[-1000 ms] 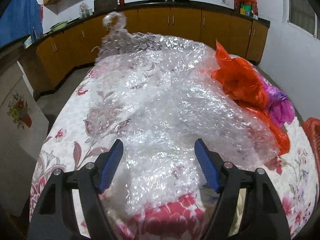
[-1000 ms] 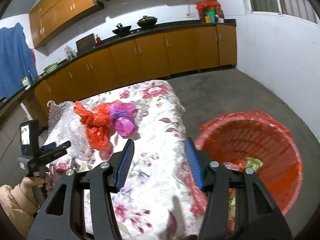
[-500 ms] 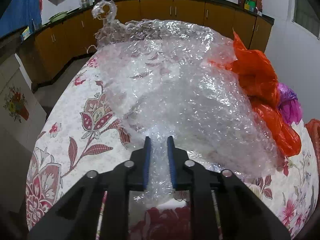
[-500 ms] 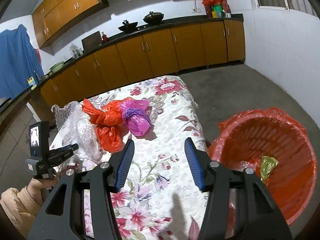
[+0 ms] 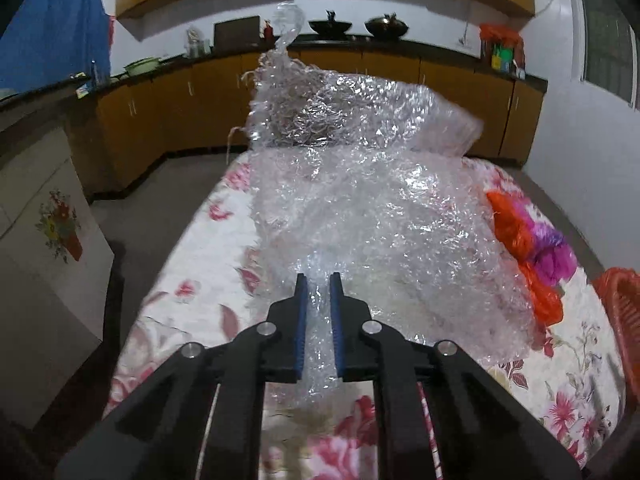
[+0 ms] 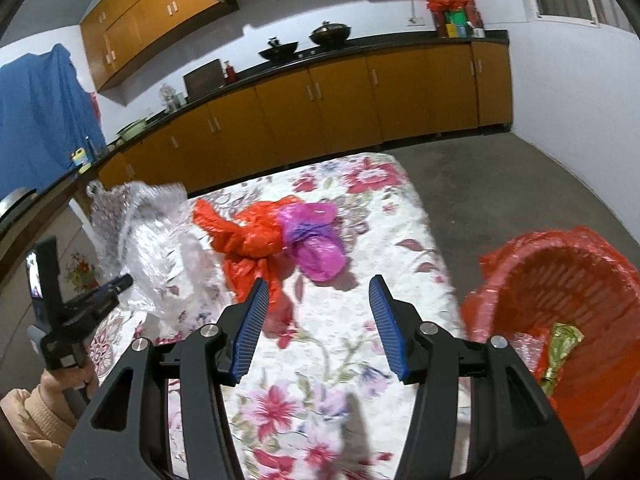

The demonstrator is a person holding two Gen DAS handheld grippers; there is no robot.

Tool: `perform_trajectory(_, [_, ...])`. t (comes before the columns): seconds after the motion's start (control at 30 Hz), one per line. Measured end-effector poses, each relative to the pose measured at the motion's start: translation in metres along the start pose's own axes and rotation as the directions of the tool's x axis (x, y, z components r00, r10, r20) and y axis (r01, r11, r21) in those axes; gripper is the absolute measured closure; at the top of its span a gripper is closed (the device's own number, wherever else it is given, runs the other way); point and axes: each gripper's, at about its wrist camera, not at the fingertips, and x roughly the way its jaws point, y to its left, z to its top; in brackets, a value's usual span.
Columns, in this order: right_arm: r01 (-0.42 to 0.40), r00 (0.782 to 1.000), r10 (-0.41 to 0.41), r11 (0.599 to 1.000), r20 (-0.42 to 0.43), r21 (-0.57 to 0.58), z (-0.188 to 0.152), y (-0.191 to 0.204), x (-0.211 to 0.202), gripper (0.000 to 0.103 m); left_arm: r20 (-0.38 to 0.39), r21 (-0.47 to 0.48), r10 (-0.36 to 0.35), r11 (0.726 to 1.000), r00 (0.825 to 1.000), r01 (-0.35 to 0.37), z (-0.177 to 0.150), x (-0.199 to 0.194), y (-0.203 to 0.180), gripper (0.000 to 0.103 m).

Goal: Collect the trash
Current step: 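Grasp the red plastic bag with the right tool while left tool holds bubble wrap, then carry bubble wrap and red bag over the basket and open both tools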

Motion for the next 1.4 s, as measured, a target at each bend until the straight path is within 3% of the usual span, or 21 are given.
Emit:
perform_trajectory(0.23, [-0.051,0.998,0.049,0.997,-0.047,-0.052,0.005,0.034,0.041,0.052,0.036,-0.025,0.026,0.999,0.999,-0.025,0.005,-0.020,0.016,0.091])
perform_trajectory(0.53, [-0.037,0.983,0.019,0.994,-0.182,-0.098,-0.005,0.057,0.111,0.057,0.062,-0.047,0.024,0.999,0.998,-0.021,0.011,-0.029,0.032,0.091])
perform_trajectory(0.67, [-0.030,0.967,-0.004,0.991,-0.256,-0.130,-0.013,0.058,0.131,0.091,0.064,-0.050,0.014,0.999,0.998,-0.011,0.009,-0.029,0.034,0.091])
perform_trajectory(1.2, [-0.123,0.985,0.103,0.982,-0.138,-0.145,0.005,0.053,0.057,0.097,0.089,-0.044,-0.027,0.999,0.996,0.031,0.014,-0.040,0.024,0.091])
perform_trajectory(1.4, [-0.119,0.990,0.107,0.983,-0.090,-0.140,0.007,0.049,0.025,0.097,0.104,-0.025,-0.047,0.998,0.993,0.050,0.015,-0.051,0.017,0.091])
